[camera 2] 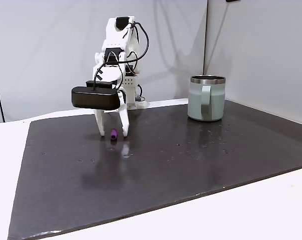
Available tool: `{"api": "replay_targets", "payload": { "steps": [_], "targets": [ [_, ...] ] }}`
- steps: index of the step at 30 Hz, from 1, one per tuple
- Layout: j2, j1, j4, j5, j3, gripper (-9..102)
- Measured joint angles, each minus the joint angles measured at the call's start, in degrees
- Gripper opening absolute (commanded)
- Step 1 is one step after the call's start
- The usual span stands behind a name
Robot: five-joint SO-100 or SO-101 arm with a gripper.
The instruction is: Grasp a pengrip and put it in the cup.
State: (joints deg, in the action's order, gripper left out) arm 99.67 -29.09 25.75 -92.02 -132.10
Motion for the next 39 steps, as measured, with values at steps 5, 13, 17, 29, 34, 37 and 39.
{"api": "replay_targets", "payload": {
  "steps": [5,13,17,29,34,37,39],
  "targets": [
    [0.53,0.53,-2.55,0.00,-1.32,4],
    [-2.20,0.53,-3.25,0.53,0.88,0],
    [-2.46,0.97,-0.53,3.25,3.96,0],
    [10.90,9.67,19.78,16.44,10.81,0],
    [21.01,15.82,31.64,25.66,14.59,0],
    [26.63,20.65,39.46,32.43,17.23,0],
    [29.00,24.08,44.74,37.00,19.86,0]
  ]
}}
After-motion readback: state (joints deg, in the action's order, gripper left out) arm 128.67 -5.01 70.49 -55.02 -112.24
